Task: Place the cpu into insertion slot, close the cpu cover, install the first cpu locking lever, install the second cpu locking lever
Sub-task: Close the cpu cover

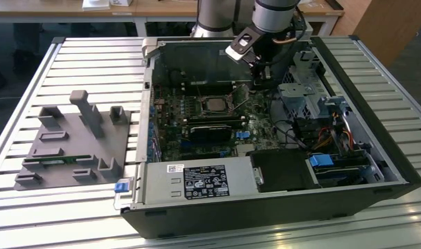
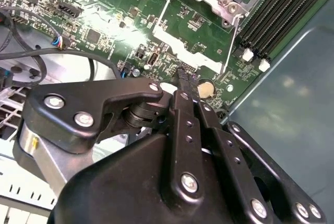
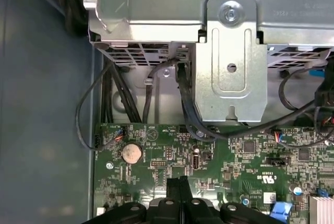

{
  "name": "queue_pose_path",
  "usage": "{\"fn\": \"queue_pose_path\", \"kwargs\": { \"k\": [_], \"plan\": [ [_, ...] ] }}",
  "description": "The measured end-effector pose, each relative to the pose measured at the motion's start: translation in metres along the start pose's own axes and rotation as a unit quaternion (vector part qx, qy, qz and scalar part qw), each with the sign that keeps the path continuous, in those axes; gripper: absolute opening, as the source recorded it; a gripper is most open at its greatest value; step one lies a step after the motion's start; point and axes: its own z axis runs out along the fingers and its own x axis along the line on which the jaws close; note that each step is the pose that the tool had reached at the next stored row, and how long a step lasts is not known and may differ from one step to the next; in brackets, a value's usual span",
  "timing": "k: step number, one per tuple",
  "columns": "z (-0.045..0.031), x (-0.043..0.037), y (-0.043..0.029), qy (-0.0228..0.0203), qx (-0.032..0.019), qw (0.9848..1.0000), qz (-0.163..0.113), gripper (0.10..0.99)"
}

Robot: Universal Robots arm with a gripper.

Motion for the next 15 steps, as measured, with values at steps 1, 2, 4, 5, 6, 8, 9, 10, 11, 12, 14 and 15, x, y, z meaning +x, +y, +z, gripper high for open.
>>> {"fn": "queue_pose_path", "kwargs": {
  "k": [1, 2, 4, 5, 6, 8, 9, 10, 11, 12, 14, 15],
  "plan": [
    [0.0018, 0.0000, 0.0000, -0.0001, 0.0000, 1.0000, 0.000, 0.106],
    [0.0036, 0.0000, -0.0001, -0.0001, 0.0000, 1.0000, 0.000, 0.106],
    [0.0070, -0.0001, -0.0002, -0.0001, 0.0000, 1.0000, 0.000, 0.106],
    [0.0078, -0.0001, -0.0003, -0.0001, 0.0000, 1.0000, 0.000, 0.106],
    [0.0082, -0.0001, -0.0008, -0.0001, 0.0000, 1.0000, 0.000, 0.106],
    [0.0086, -0.0001, -0.0030, -0.0001, 0.0000, 1.0000, 0.000, 0.106],
    [0.0087, -0.0001, -0.0044, -0.0001, 0.0000, 1.0000, 0.000, 0.106],
    [0.0088, -0.0001, -0.0060, -0.0002, 0.0000, 1.0000, 0.000, 0.106],
    [0.0090, -0.0001, -0.0077, -0.0001, 0.0000, 1.0000, 0.000, 0.106],
    [0.0091, -0.0001, -0.0094, -0.0001, 0.0000, 1.0000, 0.000, 0.106],
    [0.0092, -0.0002, -0.0130, -0.0002, 0.0000, 1.0000, 0.000, 0.106],
    [0.0093, -0.0002, -0.0147, -0.0001, 0.0000, 1.0000, 0.000, 0.106]
  ]
}}
